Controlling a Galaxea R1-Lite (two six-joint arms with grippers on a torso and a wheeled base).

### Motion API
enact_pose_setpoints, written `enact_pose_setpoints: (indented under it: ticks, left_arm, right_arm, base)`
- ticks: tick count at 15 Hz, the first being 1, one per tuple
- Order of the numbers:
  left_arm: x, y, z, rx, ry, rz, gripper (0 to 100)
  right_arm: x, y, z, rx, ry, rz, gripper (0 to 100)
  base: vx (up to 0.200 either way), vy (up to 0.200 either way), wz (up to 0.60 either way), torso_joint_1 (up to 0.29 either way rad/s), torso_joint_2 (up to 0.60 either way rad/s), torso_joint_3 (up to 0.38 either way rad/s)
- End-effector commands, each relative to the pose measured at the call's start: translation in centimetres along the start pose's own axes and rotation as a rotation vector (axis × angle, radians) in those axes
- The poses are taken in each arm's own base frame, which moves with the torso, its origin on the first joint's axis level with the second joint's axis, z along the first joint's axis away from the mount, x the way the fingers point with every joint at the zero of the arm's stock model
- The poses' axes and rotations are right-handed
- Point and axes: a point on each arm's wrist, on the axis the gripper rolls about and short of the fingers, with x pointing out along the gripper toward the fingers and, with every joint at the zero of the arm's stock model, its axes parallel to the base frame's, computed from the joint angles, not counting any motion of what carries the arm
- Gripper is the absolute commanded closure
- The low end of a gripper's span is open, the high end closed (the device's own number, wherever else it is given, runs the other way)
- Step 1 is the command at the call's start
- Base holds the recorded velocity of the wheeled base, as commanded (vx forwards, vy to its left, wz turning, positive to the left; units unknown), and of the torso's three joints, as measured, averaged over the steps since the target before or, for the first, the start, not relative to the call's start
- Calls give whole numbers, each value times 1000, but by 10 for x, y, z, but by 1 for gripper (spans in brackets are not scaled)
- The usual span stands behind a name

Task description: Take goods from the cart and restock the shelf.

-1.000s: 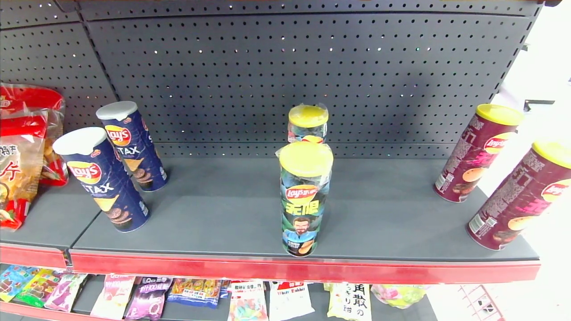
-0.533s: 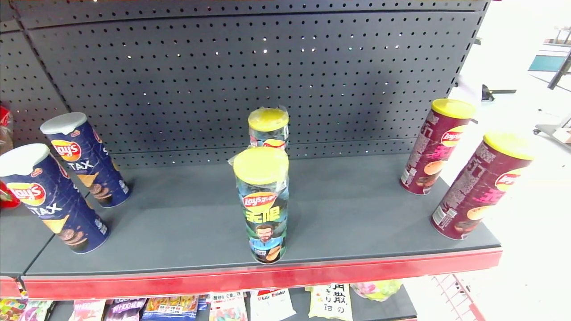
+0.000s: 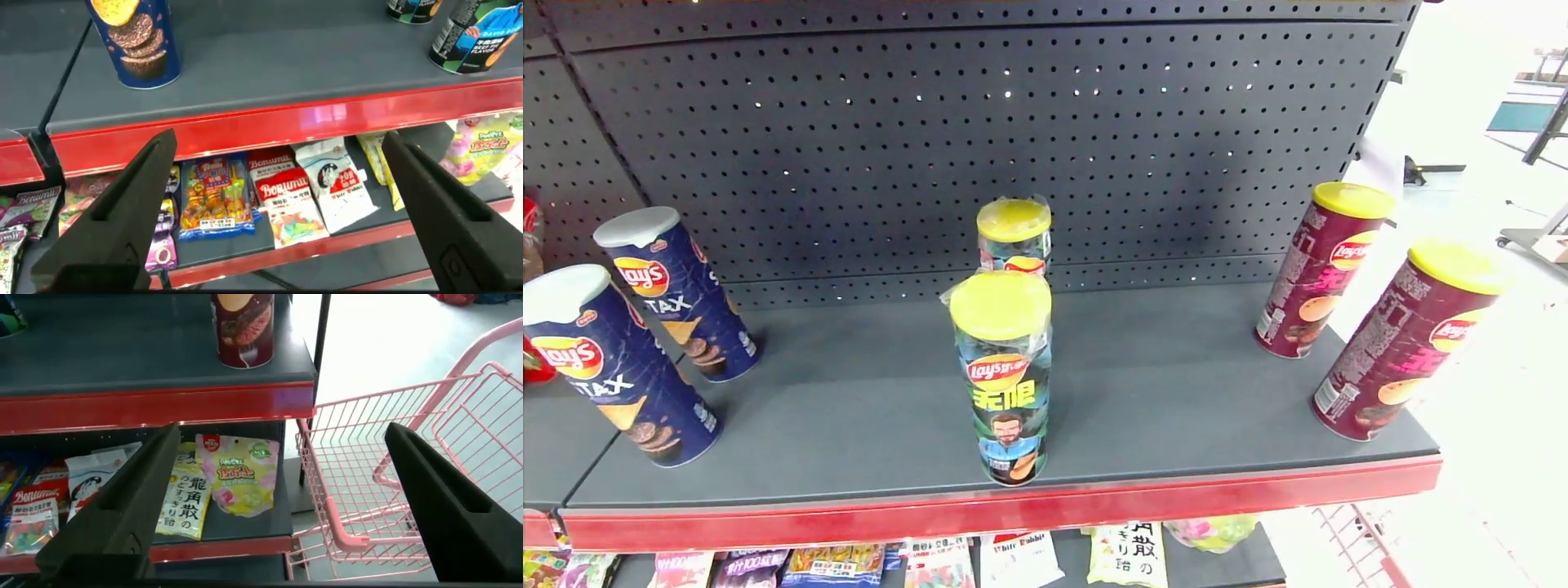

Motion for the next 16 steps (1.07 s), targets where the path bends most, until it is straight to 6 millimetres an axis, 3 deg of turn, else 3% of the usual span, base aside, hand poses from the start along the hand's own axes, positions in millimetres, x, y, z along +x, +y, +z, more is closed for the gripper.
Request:
enact_pose_setpoints:
  ticks: [1,16]
  left_arm:
    - [0,0,0,0,4,0,0]
    - [0,0,0,3,6,1,0]
  right_arm:
    - [0,0,0,-1,-1,0,0]
    - [0,0,0,2,-1,0,0]
  base:
    - [0,0,600,7,2,-2]
    - [0,0,40,0,0,0]
